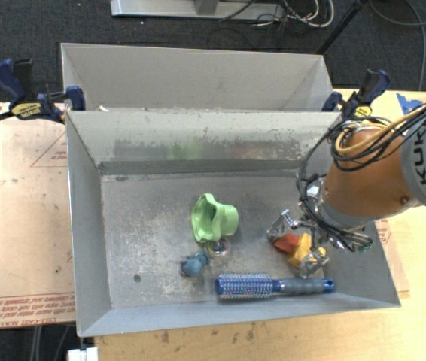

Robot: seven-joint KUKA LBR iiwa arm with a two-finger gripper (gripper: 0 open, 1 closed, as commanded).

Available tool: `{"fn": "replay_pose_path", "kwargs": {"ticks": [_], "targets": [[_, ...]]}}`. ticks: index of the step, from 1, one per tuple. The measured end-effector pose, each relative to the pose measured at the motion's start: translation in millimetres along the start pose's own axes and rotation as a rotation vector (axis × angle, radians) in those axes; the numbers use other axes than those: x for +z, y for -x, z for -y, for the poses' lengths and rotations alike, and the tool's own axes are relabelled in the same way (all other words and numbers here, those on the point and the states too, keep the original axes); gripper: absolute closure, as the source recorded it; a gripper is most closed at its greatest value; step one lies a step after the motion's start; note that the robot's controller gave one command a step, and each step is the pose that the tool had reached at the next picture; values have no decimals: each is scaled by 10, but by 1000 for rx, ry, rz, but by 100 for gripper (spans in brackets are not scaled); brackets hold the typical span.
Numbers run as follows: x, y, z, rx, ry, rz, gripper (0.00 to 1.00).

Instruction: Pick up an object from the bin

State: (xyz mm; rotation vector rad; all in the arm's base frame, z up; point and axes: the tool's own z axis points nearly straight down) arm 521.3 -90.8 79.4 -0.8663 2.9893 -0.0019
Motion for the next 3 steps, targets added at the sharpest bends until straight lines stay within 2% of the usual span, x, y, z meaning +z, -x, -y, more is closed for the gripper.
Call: {"fn": "replay_pose_path", "kwargs": {"ticks": [1,2,3], "targets": [[-112,-211,469,-70,8,-23,0],[3,-221,18,-119,1,-9,0],[27,-350,278,-174,8,-8,0]]}}
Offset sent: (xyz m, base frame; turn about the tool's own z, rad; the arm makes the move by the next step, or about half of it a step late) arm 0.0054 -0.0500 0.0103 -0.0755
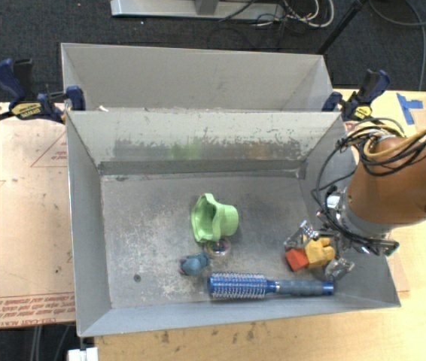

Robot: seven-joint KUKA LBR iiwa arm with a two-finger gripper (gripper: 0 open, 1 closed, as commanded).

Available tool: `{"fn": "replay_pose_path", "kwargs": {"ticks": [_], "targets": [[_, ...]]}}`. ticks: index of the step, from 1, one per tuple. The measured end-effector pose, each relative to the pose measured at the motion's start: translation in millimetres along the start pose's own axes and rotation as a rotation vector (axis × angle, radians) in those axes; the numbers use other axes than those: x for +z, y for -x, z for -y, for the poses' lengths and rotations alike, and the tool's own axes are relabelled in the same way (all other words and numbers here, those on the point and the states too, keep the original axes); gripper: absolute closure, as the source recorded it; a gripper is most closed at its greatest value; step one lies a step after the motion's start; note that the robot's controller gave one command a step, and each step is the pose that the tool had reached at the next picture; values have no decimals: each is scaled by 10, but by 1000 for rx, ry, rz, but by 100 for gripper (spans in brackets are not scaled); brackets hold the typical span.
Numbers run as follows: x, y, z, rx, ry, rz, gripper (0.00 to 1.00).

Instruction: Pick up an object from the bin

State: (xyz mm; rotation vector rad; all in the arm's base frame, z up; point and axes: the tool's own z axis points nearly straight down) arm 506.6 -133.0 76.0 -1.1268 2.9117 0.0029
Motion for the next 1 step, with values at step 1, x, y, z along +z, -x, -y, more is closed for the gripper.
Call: {"fn": "replay_pose_path", "kwargs": {"ticks": [1], "targets": [[-12,-22,28,-1,-6,-5,100]]}}
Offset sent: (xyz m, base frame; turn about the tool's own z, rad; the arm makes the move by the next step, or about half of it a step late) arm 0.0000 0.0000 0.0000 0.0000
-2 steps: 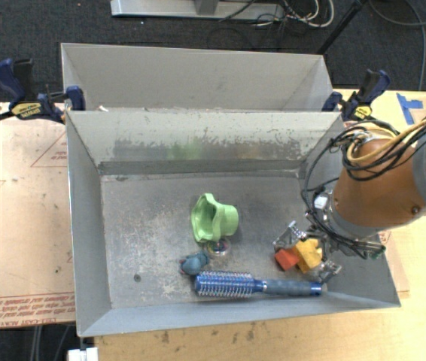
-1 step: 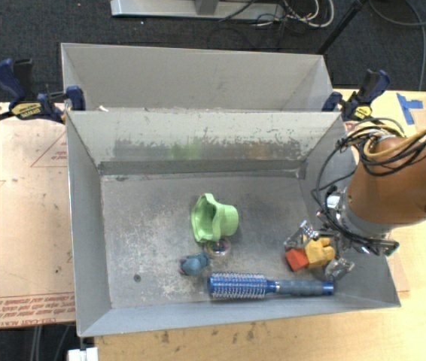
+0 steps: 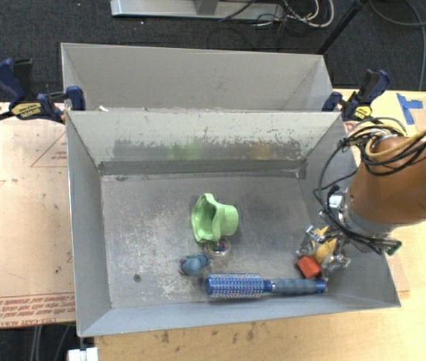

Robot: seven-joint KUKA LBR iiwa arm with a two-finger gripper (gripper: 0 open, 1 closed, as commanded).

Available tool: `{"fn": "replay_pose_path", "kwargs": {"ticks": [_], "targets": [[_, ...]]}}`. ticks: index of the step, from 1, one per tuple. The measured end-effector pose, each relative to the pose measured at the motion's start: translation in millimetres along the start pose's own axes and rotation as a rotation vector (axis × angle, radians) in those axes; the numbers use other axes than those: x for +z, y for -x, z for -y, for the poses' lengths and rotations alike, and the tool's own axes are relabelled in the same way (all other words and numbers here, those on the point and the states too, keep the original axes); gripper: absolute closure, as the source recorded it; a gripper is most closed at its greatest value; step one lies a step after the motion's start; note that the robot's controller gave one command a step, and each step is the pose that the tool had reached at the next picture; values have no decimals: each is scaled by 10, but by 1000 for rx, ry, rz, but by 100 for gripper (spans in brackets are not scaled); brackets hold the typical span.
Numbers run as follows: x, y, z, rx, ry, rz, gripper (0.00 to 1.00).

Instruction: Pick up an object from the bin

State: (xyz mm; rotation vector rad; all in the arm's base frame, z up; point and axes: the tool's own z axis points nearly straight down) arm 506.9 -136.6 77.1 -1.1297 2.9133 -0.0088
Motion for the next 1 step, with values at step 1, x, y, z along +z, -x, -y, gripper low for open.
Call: {"fn": "replay_pose_path", "kwargs": {"ticks": [1], "targets": [[-1185,-4,112,-14,3,-6,100]]}}
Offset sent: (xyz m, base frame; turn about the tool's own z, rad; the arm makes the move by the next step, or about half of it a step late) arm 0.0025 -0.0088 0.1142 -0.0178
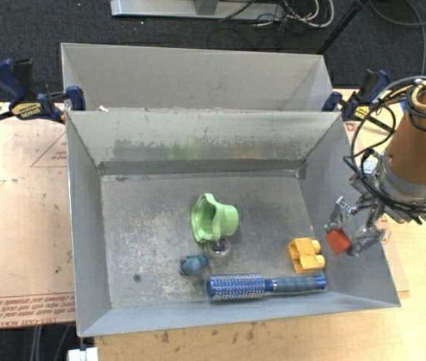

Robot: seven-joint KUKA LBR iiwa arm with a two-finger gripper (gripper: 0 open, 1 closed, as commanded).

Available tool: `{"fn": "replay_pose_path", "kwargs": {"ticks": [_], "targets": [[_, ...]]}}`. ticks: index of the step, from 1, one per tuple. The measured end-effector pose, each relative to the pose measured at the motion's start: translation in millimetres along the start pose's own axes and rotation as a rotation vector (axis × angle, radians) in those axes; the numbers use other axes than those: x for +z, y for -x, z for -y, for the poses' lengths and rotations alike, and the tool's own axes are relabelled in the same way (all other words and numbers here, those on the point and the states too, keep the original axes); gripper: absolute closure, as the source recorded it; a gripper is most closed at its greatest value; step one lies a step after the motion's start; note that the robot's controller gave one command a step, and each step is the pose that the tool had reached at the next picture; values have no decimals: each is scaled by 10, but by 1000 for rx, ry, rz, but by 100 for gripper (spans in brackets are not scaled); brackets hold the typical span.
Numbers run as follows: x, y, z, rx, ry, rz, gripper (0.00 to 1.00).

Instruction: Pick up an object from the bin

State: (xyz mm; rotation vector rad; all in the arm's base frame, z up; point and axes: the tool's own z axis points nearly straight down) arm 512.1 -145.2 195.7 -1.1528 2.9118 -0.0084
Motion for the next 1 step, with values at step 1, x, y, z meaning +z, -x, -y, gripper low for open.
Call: {"fn": "replay_pose_path", "kwargs": {"ticks": [1], "targets": [[-814,25,101,-41,-1,0,100]]}}
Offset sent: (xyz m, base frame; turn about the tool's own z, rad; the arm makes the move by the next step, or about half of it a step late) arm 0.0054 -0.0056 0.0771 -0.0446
